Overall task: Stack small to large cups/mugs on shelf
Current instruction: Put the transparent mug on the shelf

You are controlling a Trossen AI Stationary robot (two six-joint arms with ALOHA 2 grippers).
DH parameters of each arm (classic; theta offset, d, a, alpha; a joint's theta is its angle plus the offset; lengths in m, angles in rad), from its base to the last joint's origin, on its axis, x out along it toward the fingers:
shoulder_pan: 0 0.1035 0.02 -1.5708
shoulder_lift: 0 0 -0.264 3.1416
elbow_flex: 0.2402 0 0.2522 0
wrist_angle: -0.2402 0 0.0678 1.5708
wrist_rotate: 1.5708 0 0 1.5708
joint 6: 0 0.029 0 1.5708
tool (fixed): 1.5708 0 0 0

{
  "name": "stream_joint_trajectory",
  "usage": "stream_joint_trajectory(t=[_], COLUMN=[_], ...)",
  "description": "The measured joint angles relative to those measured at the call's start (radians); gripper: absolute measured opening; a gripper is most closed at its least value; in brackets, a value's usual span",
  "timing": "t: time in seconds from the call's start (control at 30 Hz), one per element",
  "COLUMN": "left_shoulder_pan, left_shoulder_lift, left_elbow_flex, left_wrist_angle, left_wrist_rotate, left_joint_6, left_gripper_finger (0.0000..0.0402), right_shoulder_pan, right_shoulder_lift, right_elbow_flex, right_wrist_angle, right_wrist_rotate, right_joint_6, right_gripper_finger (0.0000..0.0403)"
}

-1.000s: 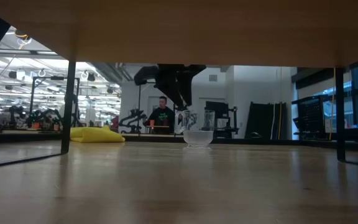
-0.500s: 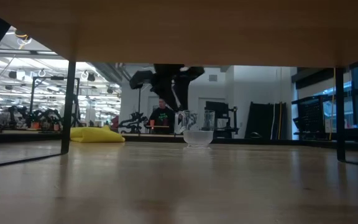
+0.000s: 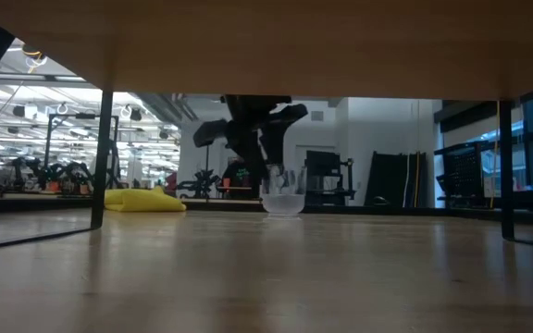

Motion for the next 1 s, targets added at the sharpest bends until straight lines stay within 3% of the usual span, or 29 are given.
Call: stream_joint_trajectory(t=[0.1, 0.3, 0.67, 1.0], left_shoulder_pan=[-0.001, 0.002, -0.01, -0.047], left_shoulder_lift=[0.0, 0.0, 0.0, -0.011], left_elbow_flex=[0.0, 0.0, 0.0, 0.0], left_wrist_angle=[-0.002, -0.045, -0.056, -0.066], left_wrist_rotate=[-0.066, -0.068, -0.1, -0.198], left_joint_6=[-0.02, -0.086, -0.242, -0.267], left_gripper_finger=[0.0114, 0.0105, 0.0008, 0.0004], right_shoulder_pan=[0.0, 0.0, 0.0, 0.0], right_shoulder_lift=[0.0, 0.0, 0.0, 0.0], right_elbow_flex=[0.0, 0.0, 0.0, 0.0], right_wrist_angle=[0.0, 0.0, 0.0, 0.0], right_wrist_rotate=[0.004, 0.007, 0.007, 0.007], right_joint_6=[-0.002, -0.004, -0.004, -0.002], right_gripper_finger=[0.0287, 0.0287, 0.0287, 0.0287])
